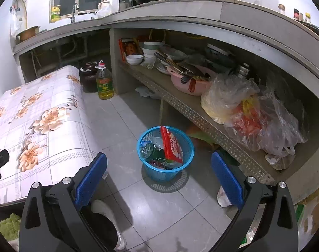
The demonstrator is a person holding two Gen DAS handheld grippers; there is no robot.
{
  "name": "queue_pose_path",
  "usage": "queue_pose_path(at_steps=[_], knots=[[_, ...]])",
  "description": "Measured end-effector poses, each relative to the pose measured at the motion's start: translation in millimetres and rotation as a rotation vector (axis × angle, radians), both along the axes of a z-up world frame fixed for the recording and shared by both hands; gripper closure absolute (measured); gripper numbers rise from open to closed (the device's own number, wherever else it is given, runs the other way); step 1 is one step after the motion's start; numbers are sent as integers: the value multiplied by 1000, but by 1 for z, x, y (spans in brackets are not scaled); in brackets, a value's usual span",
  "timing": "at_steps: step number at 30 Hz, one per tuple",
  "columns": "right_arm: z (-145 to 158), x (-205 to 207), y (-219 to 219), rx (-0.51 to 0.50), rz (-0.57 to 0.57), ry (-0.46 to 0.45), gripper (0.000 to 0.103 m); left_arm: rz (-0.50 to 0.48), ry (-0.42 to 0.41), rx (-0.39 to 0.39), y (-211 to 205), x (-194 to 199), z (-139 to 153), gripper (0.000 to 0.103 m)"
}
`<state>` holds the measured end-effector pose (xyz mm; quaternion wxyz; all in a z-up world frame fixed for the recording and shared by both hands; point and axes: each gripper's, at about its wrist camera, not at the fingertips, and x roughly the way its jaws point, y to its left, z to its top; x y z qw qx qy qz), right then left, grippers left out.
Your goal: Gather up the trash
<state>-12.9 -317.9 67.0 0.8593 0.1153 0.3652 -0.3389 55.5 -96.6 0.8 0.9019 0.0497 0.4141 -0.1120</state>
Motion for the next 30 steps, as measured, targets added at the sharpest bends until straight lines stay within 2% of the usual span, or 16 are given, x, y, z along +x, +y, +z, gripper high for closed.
queue_pose_path(at_steps=[30], knots=[[-6,-6,3,16,-6,13,7,-1,22,10,0,3,-4,11]])
